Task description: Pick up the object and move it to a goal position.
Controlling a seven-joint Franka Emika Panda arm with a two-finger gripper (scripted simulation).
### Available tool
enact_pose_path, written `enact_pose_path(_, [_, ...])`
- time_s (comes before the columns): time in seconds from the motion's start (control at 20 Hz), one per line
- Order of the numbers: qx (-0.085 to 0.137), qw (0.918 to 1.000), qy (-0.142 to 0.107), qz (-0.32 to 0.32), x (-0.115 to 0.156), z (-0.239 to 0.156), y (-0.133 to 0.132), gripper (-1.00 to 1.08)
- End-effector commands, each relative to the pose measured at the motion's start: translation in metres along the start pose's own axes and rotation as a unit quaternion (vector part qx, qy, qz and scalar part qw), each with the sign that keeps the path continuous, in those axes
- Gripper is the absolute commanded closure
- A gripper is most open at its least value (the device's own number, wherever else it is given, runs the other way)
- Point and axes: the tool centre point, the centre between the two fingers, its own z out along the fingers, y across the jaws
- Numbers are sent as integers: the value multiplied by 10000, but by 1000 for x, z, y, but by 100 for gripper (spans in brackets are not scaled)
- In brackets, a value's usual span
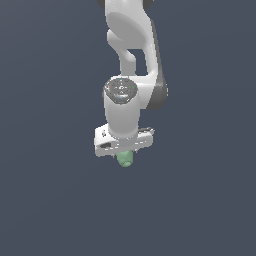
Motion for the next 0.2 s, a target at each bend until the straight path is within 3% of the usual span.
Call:
enact_pose_path(0.0, [0,10000,-1,-1,3,-2,1,108])
enact_pose_path(0.15, [0,10000,-1,-1,4,-3,2,108])
